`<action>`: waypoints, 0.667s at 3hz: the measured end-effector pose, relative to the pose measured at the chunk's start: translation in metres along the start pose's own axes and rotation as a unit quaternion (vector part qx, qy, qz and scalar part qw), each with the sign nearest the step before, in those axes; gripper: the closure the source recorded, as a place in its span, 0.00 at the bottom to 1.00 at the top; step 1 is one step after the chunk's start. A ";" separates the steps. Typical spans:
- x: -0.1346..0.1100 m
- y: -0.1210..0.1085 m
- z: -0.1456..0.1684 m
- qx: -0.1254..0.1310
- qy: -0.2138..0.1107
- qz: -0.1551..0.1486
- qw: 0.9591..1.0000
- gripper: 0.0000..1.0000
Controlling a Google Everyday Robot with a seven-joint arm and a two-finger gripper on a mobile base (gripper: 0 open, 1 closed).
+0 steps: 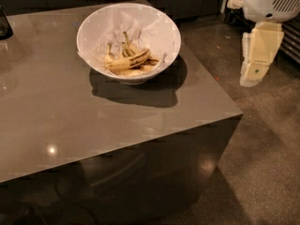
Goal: Pick banana from white bowl
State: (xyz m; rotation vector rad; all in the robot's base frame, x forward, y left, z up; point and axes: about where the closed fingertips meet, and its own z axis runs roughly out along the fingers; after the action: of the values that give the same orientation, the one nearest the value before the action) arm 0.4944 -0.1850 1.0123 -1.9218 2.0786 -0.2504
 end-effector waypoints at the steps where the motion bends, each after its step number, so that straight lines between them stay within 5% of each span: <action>1: -0.009 -0.011 0.005 0.004 -0.008 -0.002 1.000 0.00; 2: -0.026 -0.039 0.014 -0.001 -0.010 -0.012 1.000 0.00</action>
Offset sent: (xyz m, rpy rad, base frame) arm 0.0763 0.0436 0.0088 0.0017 0.0431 0.0645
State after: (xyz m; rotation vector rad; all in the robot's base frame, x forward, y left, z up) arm 0.5375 -0.1617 1.0145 -1.9424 2.0451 -0.2346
